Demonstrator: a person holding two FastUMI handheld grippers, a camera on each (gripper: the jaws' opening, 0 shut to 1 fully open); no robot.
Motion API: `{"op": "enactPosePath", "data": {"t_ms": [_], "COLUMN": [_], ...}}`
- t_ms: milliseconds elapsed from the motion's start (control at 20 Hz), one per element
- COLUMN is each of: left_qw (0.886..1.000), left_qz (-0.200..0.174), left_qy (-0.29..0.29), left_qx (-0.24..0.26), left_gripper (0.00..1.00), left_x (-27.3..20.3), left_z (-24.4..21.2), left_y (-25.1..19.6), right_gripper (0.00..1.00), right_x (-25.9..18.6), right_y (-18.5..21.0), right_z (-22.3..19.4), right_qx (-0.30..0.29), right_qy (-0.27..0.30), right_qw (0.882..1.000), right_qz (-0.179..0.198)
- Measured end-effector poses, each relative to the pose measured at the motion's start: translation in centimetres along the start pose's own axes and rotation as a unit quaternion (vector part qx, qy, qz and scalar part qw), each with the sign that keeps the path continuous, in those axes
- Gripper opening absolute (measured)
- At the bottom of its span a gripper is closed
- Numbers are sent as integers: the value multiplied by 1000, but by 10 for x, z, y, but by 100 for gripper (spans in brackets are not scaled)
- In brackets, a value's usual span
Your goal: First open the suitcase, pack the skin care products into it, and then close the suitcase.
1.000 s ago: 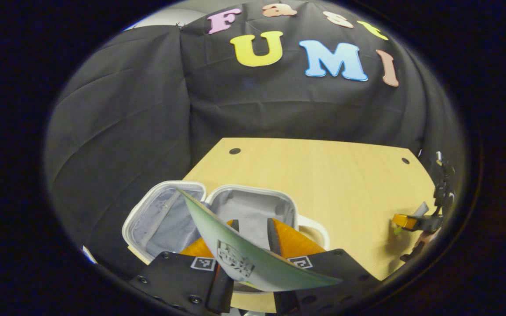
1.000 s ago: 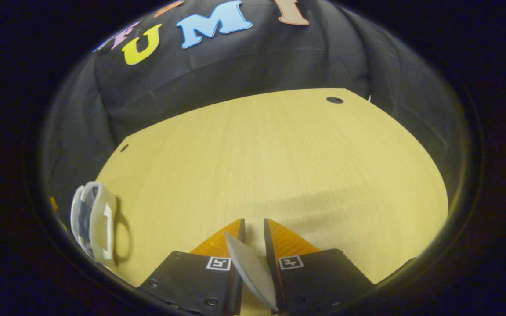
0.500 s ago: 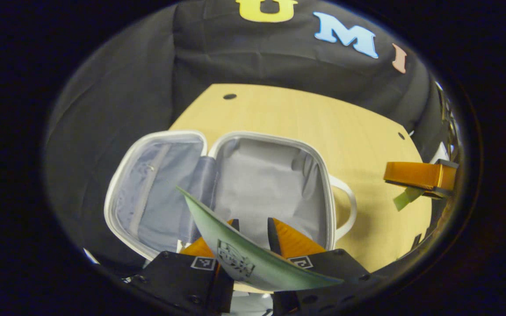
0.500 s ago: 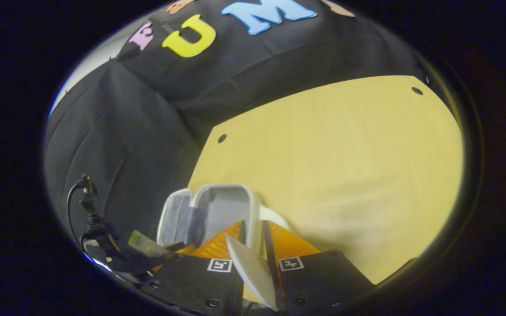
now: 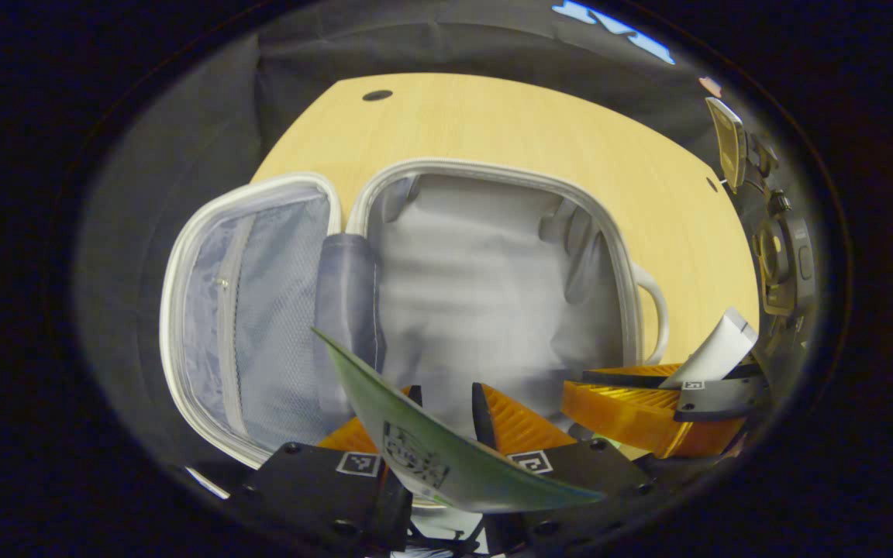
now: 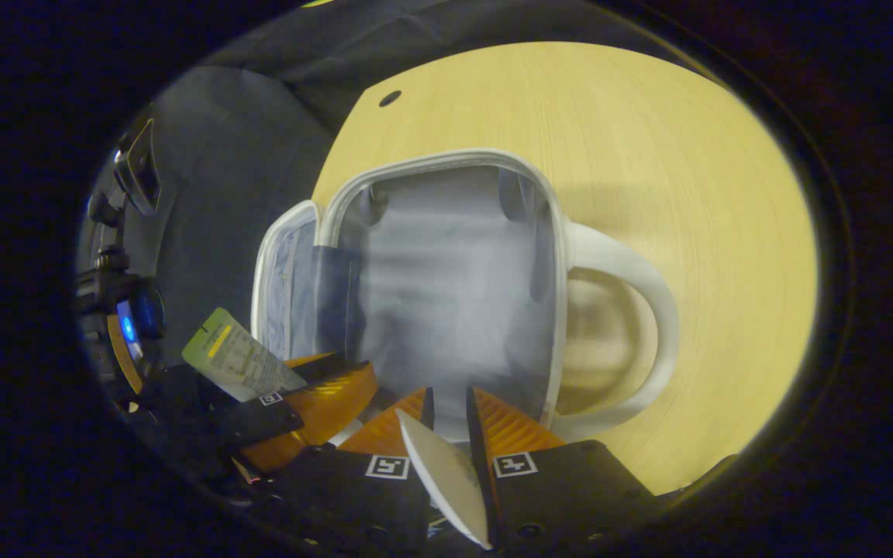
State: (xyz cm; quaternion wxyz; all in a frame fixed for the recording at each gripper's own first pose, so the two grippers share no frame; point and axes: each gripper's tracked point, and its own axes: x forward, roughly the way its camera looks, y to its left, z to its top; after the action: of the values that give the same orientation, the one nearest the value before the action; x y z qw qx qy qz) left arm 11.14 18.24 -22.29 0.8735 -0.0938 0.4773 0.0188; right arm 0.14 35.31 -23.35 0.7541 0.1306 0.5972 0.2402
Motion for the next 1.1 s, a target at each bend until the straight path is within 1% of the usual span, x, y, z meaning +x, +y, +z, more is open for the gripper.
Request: {"op": "enactPosePath", "data": {"t_ms": [50,100,150,200,250,300,350,400,450,500,550,700,800,850,950,1100], "left_qw": [1000,1000,1000,1000,1000,1000,999,999,999,998,998,998,997,996,991,983], "left_qz": [-3,-2,2,5,10,12,16,18,16,11,9,2,-2,-6,-2,31], "left_qy": [2,-2,-6,-10,-16,-23,-29,-39,-47,-52,-57,-67,-76,-82,-99,-125], "left_qx": [-5,-7,-3,3,7,12,15,17,17,16,13,-4,-29,-48,-85,-132], "left_gripper": [48,49,54,55,55,64,72,72,72,70,72,72,73,72,72,73], "left_x": [2,2,2,1,-1,-4,-8,-11,-13,-15,-16,-21,-33,-40,-56,-72], "left_z": [0,3,6,9,14,19,24,27,31,32,33,36,39,42,49,47], "left_y": [0,0,3,5,7,7,8,8,9,10,12,24,38,47,81,146], "right_gripper": [24,26,28,29,43,48,43,58,66,58,58,58,58,58,58,58], "right_x": [2,5,-2,0,-3,-7,-7,-10,-12,-13,-15,-28,-34,-36,-42,-44], "right_y": [-1,0,-1,-1,-5,-3,-3,-2,-3,-4,-5,-7,-10,-11,-12,-12], "right_z": [1,2,7,9,14,16,18,17,18,18,20,22,26,26,28,25], "right_qx": [3,8,16,23,28,34,38,41,42,43,44,48,46,46,50,50], "right_qy": [1,-1,-4,-8,-12,-14,-14,-13,-13,-15,-17,-23,-34,-38,-40,-44], "right_qw": [1000,1000,1000,1000,1000,999,999,999,999,999,999,999,998,998,998,997], "right_qz": [-7,-9,-8,-2,-4,0,0,1,3,3,3,9,11,10,17,27]}}
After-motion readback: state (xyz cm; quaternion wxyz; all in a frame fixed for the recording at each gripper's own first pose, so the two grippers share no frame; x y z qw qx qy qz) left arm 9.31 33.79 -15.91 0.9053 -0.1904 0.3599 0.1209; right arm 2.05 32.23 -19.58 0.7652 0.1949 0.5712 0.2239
